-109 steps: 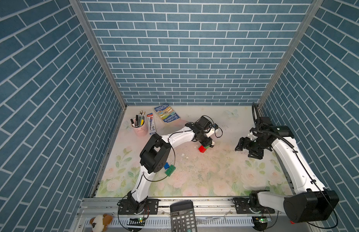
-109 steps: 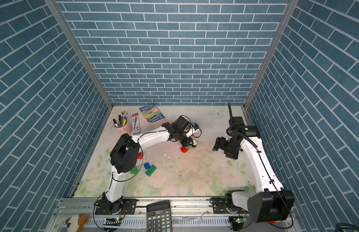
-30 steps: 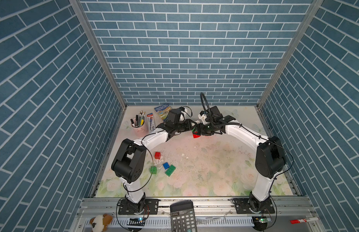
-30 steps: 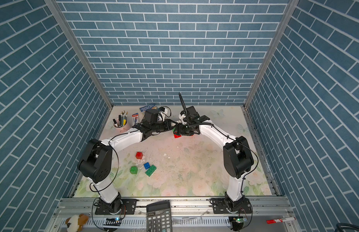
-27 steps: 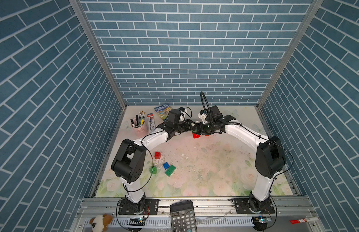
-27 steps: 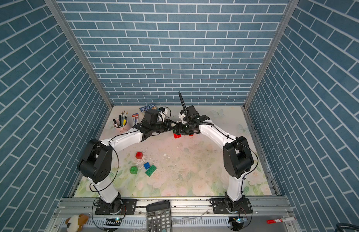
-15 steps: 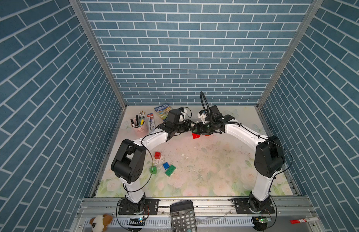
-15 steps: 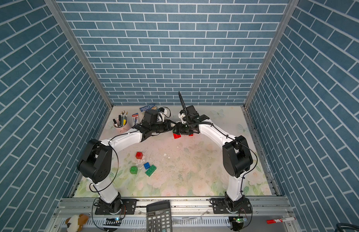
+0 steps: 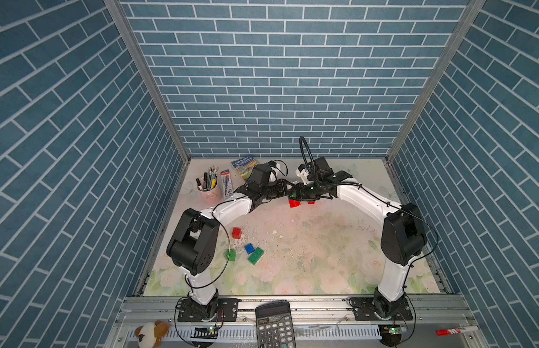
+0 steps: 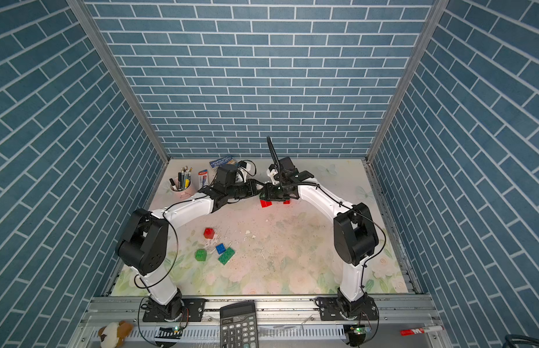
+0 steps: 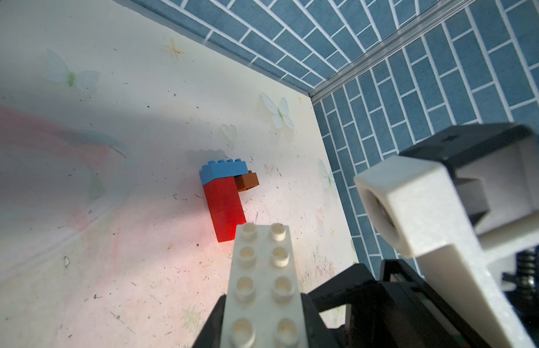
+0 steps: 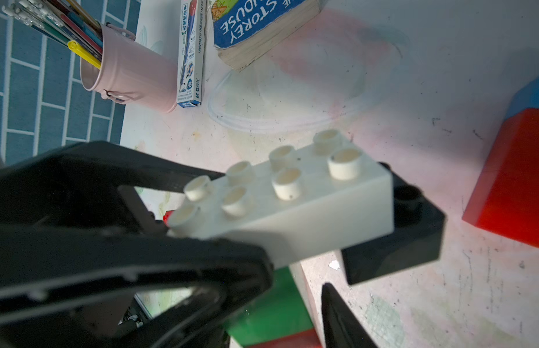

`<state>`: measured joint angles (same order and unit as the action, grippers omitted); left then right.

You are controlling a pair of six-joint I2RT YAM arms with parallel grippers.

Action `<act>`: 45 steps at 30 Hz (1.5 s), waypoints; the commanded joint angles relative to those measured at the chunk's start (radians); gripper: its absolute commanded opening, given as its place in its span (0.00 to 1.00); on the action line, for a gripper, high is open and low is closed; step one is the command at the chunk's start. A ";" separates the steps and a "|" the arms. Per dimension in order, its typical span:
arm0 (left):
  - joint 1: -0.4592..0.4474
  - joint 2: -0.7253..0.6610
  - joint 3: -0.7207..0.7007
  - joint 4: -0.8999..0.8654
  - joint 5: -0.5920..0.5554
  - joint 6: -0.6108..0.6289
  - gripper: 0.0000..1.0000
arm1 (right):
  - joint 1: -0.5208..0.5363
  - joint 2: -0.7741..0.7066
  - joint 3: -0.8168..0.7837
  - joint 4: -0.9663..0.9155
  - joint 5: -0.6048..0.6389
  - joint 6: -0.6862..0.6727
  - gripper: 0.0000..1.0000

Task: Assemble the letter r with lego
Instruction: Place the lego brick at the center of the board.

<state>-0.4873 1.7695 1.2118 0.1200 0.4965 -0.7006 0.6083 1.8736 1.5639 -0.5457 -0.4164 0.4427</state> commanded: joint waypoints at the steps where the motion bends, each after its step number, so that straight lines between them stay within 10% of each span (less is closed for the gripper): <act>1: -0.017 -0.039 -0.018 0.006 0.036 0.006 0.27 | 0.004 0.013 0.035 0.023 -0.006 -0.032 0.47; 30: 0.056 -0.159 -0.140 -0.050 -0.044 0.078 0.82 | 0.006 0.033 0.070 -0.108 0.079 -0.100 0.31; 45: 0.120 -0.480 -0.231 -0.502 -0.432 0.264 0.96 | 0.023 0.231 0.241 -0.234 0.163 -0.104 0.30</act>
<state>-0.3824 1.3178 0.9867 -0.2382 0.1806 -0.4873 0.6201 2.0655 1.7573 -0.7231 -0.2947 0.3832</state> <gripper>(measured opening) 0.955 0.350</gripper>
